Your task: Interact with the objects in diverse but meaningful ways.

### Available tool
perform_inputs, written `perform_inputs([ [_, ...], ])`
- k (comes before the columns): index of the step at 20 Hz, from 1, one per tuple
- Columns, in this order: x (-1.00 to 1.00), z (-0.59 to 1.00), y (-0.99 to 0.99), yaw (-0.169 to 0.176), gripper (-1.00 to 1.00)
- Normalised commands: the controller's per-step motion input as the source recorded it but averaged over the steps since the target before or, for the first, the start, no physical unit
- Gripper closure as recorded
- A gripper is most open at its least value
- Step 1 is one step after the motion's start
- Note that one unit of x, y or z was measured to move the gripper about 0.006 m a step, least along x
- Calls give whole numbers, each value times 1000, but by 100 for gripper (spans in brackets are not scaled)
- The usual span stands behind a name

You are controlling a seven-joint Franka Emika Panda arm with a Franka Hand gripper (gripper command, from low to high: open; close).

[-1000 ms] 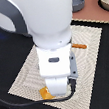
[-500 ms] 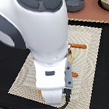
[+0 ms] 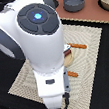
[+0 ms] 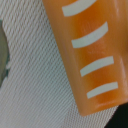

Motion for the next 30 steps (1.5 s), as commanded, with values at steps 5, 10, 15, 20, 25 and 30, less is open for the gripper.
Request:
perform_inputs([
  [5, 311, 24, -229, 29, -100],
  [10, 203, -61, -218, 0, -100],
  [15, 49, -211, -117, 1, -100],
  [20, 0, -239, -91, 8, -100],
  [25, 18, -29, -118, 15, 100],
  [30, 0, 0, -150, 14, 100],
])
